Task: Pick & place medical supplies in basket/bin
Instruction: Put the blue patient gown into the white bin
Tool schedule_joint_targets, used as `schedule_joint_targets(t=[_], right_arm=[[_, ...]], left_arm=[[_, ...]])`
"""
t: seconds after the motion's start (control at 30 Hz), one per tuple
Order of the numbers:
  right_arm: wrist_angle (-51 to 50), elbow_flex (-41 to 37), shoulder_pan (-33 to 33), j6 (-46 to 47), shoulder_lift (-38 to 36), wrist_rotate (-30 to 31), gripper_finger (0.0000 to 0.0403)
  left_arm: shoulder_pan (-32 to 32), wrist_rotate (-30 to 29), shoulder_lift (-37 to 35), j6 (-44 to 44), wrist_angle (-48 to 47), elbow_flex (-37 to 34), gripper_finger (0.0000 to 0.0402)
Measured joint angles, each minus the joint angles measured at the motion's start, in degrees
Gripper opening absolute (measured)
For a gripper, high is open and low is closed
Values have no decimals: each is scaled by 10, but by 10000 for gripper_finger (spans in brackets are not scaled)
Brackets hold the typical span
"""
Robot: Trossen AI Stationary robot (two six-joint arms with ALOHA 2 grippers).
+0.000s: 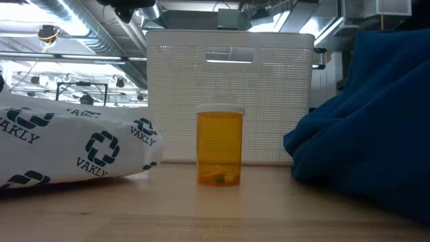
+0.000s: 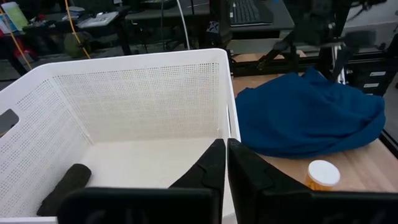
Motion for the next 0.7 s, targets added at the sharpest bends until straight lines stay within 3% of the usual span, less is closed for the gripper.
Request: schedule_joint_targets(t=[0.27, 0.7], right_arm=[[43, 0, 0, 0, 66, 0, 392], [155, 0, -6, 2, 110, 0, 392]], left_arm=[[0, 0, 0, 0, 0, 0, 7], [0, 0, 0, 0, 0, 0, 9]])
